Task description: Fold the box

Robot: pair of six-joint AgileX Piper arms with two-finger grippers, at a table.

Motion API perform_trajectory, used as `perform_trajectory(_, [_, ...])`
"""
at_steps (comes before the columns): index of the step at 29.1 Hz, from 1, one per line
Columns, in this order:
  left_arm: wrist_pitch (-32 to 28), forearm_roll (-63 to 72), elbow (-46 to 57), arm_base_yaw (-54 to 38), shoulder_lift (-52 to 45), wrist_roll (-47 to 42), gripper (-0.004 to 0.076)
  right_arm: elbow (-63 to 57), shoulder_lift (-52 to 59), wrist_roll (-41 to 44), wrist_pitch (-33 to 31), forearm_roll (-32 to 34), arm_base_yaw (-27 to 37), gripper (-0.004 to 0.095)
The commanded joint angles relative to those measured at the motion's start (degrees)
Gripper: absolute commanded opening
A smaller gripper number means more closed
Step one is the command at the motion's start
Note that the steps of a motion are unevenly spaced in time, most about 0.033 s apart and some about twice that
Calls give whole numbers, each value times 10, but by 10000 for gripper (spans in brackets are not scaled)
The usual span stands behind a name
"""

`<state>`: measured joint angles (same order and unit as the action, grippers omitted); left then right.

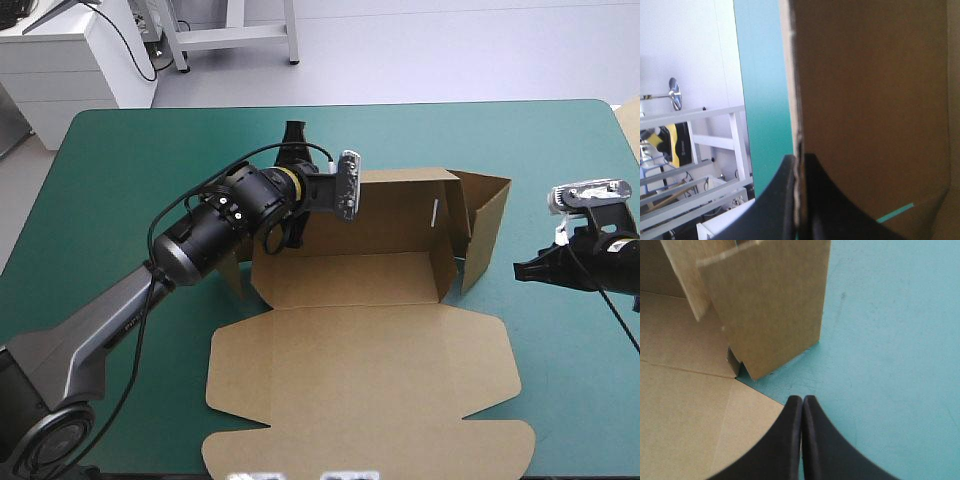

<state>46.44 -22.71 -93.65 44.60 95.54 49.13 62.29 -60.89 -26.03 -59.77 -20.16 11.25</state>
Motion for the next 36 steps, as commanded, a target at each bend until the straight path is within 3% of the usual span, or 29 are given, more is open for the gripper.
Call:
perform_trajectory(1, [-21,-4,-20,35,-28,-5,-8,14,7,-5,28,-7,4,-21])
perform_trajectory(8, [-14,-6,-20,59,-26,-19,-8,14,7,-5,27,-7,4,-21])
perform_trajectory(30, [-67,-242,24,115,36,-274,-8,14,7,-5,4,-31,4,-20])
perform_trajectory(36, [-42,-271,54,149,36,-302,-8,14,7,2,29,-31,4,-19])
